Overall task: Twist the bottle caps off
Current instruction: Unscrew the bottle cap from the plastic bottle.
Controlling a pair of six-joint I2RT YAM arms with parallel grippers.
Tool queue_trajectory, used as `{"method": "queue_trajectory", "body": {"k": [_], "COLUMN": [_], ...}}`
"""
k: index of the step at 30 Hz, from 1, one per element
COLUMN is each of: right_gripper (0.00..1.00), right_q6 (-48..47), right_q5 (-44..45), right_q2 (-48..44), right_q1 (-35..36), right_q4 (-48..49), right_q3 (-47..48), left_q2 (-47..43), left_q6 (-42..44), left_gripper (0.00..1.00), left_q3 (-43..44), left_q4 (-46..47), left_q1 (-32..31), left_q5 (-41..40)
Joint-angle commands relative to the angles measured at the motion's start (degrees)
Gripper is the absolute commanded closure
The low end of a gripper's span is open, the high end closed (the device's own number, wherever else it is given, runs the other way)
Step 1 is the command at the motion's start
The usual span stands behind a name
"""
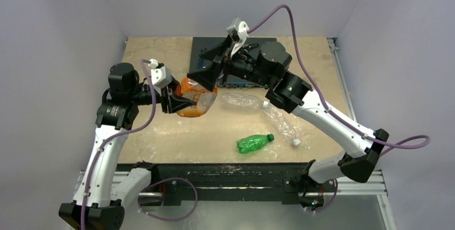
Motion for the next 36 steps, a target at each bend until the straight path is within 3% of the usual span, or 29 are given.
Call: {"method": "queue_trajectory", "body": {"k": [1, 5, 9, 18, 27, 34, 36], "right_gripper": [0.06, 0.05, 0.1, 0.29, 0.31, 0.53, 0.54], "right_q6": [-0.5, 1.0, 4.6, 5.8, 7.1, 6.8, 6.7], "right_q5": [21.4, 33.7, 38.9, 35.4, 33.3, 32.8, 32.6], "right_q2": [0.7, 3.9, 5.8, 8.3, 11.9, 12.4, 12.3], "right_q1": [1.0, 3.5, 5.0, 5.4, 5.4, 5.4, 5.4], "right_q4": [-8.1, -15.1, -17.3, -12.2, -10.4, -9.3, -9.2], "right_q3": [5.7, 11.3, 13.3, 15.8, 18.8, 19.1, 19.0], "left_q2": [-4.3, -8.3, -9.8, -9.2, -9.3, -9.5, -9.4], "left_q6": [-3.8, -8.7, -10.9, -13.4, -13.6, -12.6, -12.6], "left_gripper": [1.0, 1.0, 1.0, 1.0, 1.0, 1.0, 1.0], "left_q3": [-2.7, -7.2, -9.5, -10.5, -11.3, -11.5, -11.7], "left_q4": [11.9, 21.6, 24.8, 25.0, 24.9, 22.7, 22.4], "left_q1": [-0.2, -0.2, -0.2, -0.3, -0.4, -0.6, -0.6], "left_q5": [-18.1, -29.4, -33.0, -35.1, -32.9, -30.5, -29.5]}}
